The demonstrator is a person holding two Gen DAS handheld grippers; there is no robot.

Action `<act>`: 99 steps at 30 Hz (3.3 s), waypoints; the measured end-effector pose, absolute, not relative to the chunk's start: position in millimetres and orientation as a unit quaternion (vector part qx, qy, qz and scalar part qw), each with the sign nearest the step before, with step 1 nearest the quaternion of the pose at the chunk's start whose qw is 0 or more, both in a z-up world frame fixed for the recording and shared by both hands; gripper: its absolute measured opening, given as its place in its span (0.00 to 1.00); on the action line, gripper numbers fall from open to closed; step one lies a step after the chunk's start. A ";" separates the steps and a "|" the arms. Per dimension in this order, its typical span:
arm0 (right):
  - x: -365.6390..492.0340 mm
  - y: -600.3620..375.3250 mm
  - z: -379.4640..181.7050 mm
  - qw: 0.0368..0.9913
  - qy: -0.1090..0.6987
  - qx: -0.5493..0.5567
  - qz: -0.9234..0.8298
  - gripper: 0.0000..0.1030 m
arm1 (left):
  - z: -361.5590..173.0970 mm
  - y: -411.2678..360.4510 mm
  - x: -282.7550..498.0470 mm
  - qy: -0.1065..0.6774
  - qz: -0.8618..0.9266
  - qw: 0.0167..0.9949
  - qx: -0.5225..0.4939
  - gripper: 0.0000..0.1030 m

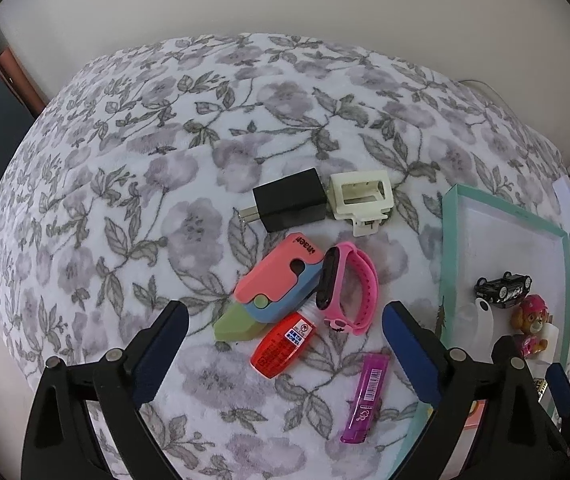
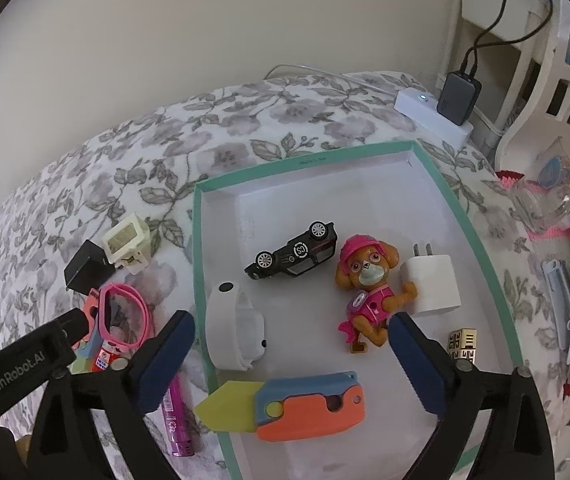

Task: Organize rigid objects
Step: 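Withdraw both tools from the tray back toward the pile, then grasp the red bottle with left tool while right tool grasps the purple tube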

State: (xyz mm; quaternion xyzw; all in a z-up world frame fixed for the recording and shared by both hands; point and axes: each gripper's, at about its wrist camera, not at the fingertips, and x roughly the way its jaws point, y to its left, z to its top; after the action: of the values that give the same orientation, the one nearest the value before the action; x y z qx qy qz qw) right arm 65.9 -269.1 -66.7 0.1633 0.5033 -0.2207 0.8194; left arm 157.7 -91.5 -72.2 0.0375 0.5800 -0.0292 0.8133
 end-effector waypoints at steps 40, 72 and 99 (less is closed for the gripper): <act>92.8 -188.9 -86.5 0.823 0.539 0.155 -0.089 0.81 | -96.6 -0.5 179.4 0.627 0.035 0.778 -0.016 0.95; 94.3 -176.2 -125.1 0.766 0.625 0.140 -0.044 0.30 | -103.6 -31.5 175.4 0.650 -0.049 0.758 0.003 0.93; 86.1 -191.9 -125.6 0.761 0.625 0.166 -0.050 0.21 | -122.0 -91.5 156.8 0.655 -0.094 0.747 0.073 0.51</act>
State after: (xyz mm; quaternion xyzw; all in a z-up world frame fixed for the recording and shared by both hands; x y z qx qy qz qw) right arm 86.1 -191.9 -125.6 0.1657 0.6246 -0.0505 0.7615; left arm 156.8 -91.5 -122.0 0.0727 0.6545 -0.0937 0.7467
